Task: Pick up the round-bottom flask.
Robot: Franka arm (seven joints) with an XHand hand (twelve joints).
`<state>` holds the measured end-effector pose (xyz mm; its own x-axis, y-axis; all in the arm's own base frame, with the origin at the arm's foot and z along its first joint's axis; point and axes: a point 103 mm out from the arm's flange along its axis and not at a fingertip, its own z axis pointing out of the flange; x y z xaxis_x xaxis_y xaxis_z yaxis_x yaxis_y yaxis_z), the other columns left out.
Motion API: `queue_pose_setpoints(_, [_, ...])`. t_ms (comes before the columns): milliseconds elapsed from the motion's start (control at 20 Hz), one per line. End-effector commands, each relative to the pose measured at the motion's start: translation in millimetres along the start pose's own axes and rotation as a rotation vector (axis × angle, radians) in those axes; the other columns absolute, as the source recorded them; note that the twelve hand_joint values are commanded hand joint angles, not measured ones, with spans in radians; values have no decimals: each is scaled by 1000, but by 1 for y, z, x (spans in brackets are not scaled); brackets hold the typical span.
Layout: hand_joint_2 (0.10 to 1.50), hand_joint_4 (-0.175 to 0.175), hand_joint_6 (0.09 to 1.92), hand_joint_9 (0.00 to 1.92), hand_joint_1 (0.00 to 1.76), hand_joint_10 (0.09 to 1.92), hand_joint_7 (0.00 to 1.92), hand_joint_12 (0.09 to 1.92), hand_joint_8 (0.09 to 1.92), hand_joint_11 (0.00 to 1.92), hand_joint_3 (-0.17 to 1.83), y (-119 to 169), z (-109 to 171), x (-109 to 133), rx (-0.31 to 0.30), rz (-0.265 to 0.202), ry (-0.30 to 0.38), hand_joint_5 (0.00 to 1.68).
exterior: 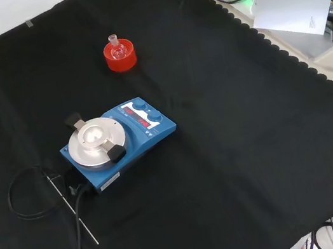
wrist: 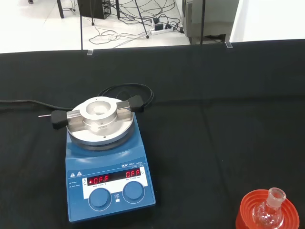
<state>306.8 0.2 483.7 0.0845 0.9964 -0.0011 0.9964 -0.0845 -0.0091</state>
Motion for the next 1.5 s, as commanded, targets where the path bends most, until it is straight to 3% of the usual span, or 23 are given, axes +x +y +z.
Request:
queue_pose_setpoints(50, [1072,-16,446,435,283,800,386,1301,700,248,643,1,0,0,-8,1,-7,235])
queue_pose_setpoints(150, [1221,-1,285,222,65,664,159,1304,564,56,425,1,1,-7,-9,5,5,284])
queue_pose_setpoints(300, [1280,3,204,168,5,619,100,1304,523,4,329,2,1,-10,-11,8,7,314])
queue_pose_setpoints(850, [1303,3,155,171,11,610,106,1313,516,0,277,16,42,-12,38,71,9,342])
queue_pose_setpoints(1150, [1298,3,143,175,37,610,111,1319,516,0,262,25,66,-38,51,129,40,348])
queue_pose_setpoints(1500, [1258,-1,125,186,143,614,125,1335,520,0,234,50,107,-77,50,153,78,359])
